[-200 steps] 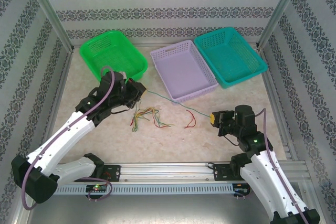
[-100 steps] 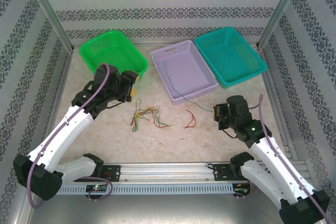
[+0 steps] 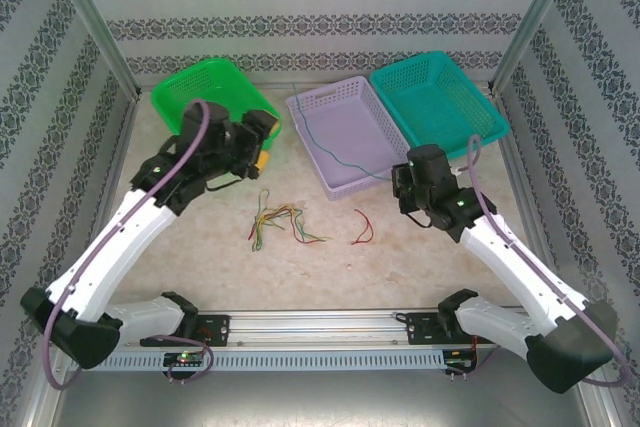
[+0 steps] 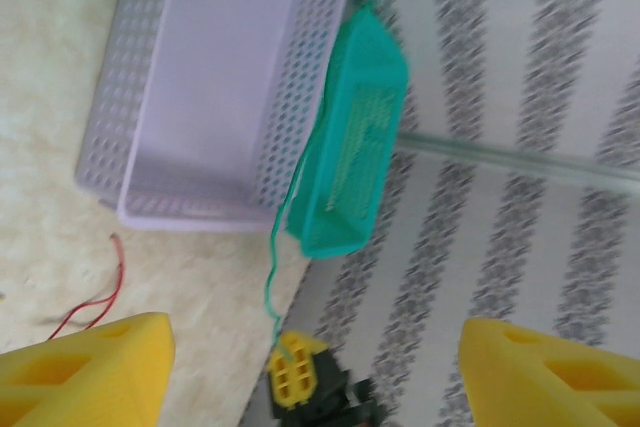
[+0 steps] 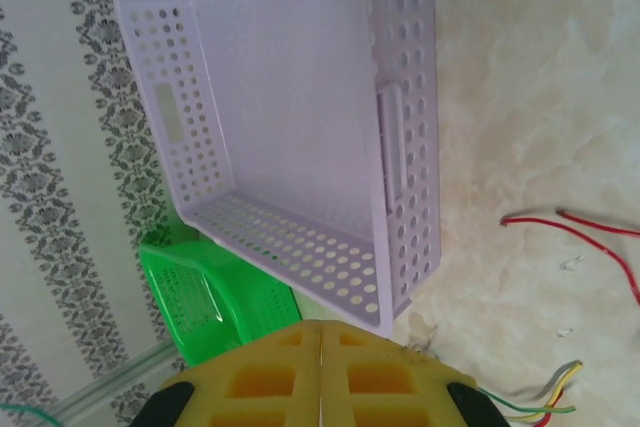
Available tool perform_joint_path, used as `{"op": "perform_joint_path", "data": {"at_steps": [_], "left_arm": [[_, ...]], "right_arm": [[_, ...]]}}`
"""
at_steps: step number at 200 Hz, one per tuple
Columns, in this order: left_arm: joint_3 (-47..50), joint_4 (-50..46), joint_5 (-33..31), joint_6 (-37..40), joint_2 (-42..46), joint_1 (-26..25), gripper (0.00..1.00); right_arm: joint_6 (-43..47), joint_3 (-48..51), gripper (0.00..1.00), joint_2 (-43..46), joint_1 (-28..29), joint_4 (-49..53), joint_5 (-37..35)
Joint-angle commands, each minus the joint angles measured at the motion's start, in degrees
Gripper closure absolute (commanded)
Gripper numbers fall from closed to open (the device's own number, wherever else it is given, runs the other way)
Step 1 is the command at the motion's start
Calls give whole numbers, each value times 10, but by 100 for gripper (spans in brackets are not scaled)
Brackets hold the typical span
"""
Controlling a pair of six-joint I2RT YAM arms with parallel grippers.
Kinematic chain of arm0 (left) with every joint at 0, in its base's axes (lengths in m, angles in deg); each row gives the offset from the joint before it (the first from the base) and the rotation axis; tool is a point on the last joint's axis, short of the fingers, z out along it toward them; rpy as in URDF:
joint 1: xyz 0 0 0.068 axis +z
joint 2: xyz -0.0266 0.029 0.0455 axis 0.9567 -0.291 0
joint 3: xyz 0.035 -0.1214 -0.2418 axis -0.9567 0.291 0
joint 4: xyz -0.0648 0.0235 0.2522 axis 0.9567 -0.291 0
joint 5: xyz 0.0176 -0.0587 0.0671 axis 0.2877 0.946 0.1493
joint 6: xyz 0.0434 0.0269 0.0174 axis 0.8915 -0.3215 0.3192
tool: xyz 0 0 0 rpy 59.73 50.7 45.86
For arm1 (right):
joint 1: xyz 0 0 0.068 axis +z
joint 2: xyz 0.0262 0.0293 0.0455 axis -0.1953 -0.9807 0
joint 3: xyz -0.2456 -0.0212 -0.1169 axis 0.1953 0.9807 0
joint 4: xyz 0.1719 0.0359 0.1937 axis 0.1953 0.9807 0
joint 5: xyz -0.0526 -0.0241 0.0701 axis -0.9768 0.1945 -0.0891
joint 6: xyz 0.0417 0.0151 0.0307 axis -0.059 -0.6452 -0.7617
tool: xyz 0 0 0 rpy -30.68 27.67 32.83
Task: Untangle the cables
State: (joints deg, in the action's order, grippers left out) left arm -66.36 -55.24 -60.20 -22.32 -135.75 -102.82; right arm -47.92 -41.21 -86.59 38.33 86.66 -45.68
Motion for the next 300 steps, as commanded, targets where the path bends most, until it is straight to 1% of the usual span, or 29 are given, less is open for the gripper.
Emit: {"op": "perform_joint_path", "data": {"at_steps": [1, 32, 50, 66, 81, 93, 109, 125, 131, 149, 189, 207, 210, 219, 227, 231, 238, 251, 271, 280, 300], "left_arm": [[14, 15, 5, 1, -25, -35, 24], [2, 20, 9, 31, -66, -55, 26], [6, 17, 20, 40, -79, -56, 31], [14, 10, 19, 44, -82, -56, 35], [23, 13, 11, 42, -81, -56, 40], [27, 16, 3, 42, -80, -56, 48], [26, 11, -8, 49, -79, -56, 62], [26, 3, -17, 55, -79, -55, 82], [28, 3, -19, 57, -77, -54, 87], [34, -2, -21, 63, -73, -50, 99], [52, -5, -6, 88, -59, -17, 100], [47, -7, 11, 125, -57, 12, 100], [46, -8, 17, 134, -58, 18, 100], [44, -3, 43, 160, -60, 42, 100], [43, 10, 74, 188, -63, 68, 100], [40, 11, 90, 203, -65, 82, 100], [31, 6, 119, 231, -74, 108, 100], [11, 4, 174, 293, -99, 152, 100], [-36, -20, 221, 378, -146, 207, 100], [-61, -31, 225, 411, -167, 225, 100], [-113, -51, 211, 473, -200, 249, 100]], "right_arm": [[5, -30, 100, -12, 19, -22, -16], [5, -49, 100, -26, 51, -20, -14], [-5, -49, 100, -30, 69, -24, -11], [-11, -49, 100, -29, 83, -31, -13], [-13, -52, 100, -30, 94, -36, -15], [-15, -54, 100, -33, 101, -38, -13], [-18, -54, 100, -38, 108, -42, -10], [-17, -59, 100, -40, 113, -41, -8], [-16, -61, 100, -41, 115, -41, -8], [-12, -64, 100, -43, 116, -39, -7], [-1, -65, 100, -42, 117, -40, -2], [42, -74, 100, -53, 107, -60, 21], [54, -77, 96, -56, 104, -65, 29], [101, -92, 72, -66, 91, -74, 55], [144, -119, 54, -72, 80, -55, 77], [159, -132, 47, -74, 76, -40, 83], [199, -151, 40, -74, 68, -18, 91], [266, -170, 36, -68, 49, 2, 113], [346, -177, 35, -51, 8, 32, 155], [376, -176, 34, -44, -14, 37, 185], [435, -181, 33, -44, -46, 50, 251]]}}
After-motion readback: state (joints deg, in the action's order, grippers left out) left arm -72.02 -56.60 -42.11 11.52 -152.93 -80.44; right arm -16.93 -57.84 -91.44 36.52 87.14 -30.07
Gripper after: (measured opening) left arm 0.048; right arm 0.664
